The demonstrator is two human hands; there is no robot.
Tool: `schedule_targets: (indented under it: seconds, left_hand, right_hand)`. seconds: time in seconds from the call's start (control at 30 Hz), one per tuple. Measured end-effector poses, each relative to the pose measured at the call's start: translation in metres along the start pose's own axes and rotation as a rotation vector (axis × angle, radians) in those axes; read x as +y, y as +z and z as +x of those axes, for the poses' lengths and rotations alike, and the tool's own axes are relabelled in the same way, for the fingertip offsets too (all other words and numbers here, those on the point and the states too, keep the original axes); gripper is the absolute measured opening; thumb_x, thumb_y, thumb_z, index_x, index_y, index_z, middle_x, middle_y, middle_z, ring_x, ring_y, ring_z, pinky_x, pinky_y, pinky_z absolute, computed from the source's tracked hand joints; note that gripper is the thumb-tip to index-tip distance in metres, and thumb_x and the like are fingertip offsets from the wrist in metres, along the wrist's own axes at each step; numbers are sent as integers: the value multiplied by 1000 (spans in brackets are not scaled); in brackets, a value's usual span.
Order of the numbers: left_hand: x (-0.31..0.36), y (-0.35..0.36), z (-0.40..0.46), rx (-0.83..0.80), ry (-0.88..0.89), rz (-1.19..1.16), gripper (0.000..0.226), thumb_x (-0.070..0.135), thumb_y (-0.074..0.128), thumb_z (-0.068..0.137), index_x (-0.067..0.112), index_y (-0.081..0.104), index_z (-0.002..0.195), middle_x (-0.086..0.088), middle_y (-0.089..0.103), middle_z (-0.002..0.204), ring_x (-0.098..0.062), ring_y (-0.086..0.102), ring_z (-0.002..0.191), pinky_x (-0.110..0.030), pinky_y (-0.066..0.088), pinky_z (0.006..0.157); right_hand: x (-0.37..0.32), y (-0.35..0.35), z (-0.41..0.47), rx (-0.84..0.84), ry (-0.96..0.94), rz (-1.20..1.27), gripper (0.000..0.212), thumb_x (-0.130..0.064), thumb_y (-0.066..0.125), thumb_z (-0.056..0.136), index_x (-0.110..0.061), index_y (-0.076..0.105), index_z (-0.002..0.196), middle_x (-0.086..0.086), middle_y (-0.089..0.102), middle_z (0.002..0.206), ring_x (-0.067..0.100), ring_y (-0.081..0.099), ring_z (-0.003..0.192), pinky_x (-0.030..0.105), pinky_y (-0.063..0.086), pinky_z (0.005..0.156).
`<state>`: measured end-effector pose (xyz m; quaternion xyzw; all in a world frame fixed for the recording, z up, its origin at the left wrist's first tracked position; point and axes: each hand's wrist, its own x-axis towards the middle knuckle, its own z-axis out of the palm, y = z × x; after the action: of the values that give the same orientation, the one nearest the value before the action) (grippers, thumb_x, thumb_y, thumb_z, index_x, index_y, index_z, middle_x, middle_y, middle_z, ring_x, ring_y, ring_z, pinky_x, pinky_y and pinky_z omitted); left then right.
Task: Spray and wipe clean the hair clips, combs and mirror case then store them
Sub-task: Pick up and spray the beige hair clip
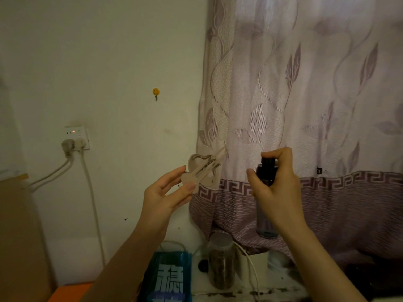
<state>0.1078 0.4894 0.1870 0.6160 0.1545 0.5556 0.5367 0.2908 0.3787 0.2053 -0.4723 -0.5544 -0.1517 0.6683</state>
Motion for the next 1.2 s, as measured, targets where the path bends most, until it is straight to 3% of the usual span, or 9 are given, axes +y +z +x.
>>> schedule_targets:
  seconds: [0.17,0.33,0.5,0.63,0.83,0.93,1.2]
  left_hand:
    - [0,0,0,-4,6,-5,61,30,79,51,26,67,110,3,73,105,-16,70,97,-20,56,71]
    - [1,-3,-1,-19,76,89,54,23,78,56,25,68,109,8,72,103,-11,68,98,-19,55,73]
    - [3,1,-6,-81,171,199,53,12,80,58,24,68,108,11,72,105,-11,70,95,-18,55,75]
    - [3,5,-10,-129,231,291,54,17,81,56,29,66,107,15,71,106,-5,67,100,-16,54,77]
    - [5,11,-14,-191,364,419,51,19,78,60,27,63,108,6,66,108,-3,66,98,-15,52,81]
    - [4,12,-14,-207,385,431,51,18,78,60,25,62,108,7,65,108,-1,65,97,-14,52,81]
    - [-1,11,-13,-234,269,437,64,21,81,56,29,58,116,15,64,115,2,63,105,-13,50,84]
  right_hand:
    - [4,1,-2,-25,25,21,40,-8,67,85,-36,39,92,2,56,76,23,59,61,31,51,54]
    - [6,0,-4,-74,132,168,49,-13,71,81,-44,42,106,4,57,80,28,61,66,48,56,63]
    - [8,0,-1,-113,324,384,67,-27,76,66,-42,42,121,7,67,84,22,68,75,33,58,66]
    - [10,1,-2,-136,370,383,76,-34,77,58,-40,43,126,4,67,99,14,69,83,33,60,69]
    - [15,1,-3,-138,418,405,78,-28,78,57,-33,47,129,2,66,105,5,69,87,28,60,71]
    - [16,1,-4,-181,439,479,72,-21,78,58,-29,53,126,9,69,100,13,69,79,28,57,53]
    - [22,3,-8,-156,414,517,56,4,77,69,-21,57,114,12,69,83,21,64,69,29,54,48]
